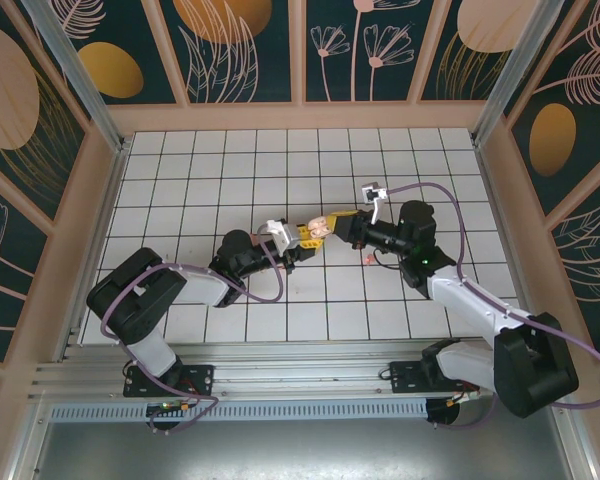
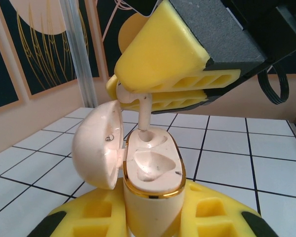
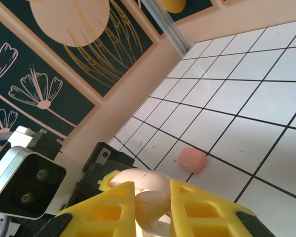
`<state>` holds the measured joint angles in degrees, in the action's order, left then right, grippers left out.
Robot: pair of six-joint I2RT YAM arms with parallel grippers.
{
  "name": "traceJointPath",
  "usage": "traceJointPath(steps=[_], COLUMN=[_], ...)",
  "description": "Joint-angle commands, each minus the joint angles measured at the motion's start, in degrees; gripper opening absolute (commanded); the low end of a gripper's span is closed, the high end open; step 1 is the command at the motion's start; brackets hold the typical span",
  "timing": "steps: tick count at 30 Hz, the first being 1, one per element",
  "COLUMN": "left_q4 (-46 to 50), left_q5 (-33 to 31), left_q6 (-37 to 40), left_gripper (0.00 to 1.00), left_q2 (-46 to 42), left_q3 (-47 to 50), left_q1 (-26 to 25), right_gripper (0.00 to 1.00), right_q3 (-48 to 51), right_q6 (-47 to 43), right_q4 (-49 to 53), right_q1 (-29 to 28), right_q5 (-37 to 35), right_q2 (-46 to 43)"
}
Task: Insert wireless bluetooth earbuds into charging case
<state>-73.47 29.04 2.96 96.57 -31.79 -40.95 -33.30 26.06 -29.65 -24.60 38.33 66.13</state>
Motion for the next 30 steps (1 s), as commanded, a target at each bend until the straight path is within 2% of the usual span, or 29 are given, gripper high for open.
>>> traceJointPath(steps=[1,11,16,21,30], left_q4=[-5.18,-5.37,-5.19,-4.64,-4.4], left_q5=[-0.88,-2.78,-6.26,-8.99,-9.79], left_q6=[0.12,0.85,1.88,3.57,4.12], left_gripper=[0.13,0.14,0.14,0.14,0.14], left_q2=[-2.64,-2.7,-3.06,-2.95,-2.71], left_q3=[0.46,0.06,0.35,0.5,0.37], left_q1=[-0.54,-1.02,-1.42,-1.96,-2.42], right_gripper=[0.18,0.19,0.19,0.19,0.2], right_q3=[1.78,3.05,3.72,3.86,4.3], right_q6=[1.06,3.54,5.58,7.73,11.0], right_q4=[-0.05,-3.55,-4.89,-5.87,-9.61], right_q1=[-1.09,-3.28,-4.19,-4.5,-4.6], right_q5=[-4.14,-4.91,-5.93,-8.31,-12.71], right_q2=[-1.28,-1.46,-1.62,-3.4,-5.89])
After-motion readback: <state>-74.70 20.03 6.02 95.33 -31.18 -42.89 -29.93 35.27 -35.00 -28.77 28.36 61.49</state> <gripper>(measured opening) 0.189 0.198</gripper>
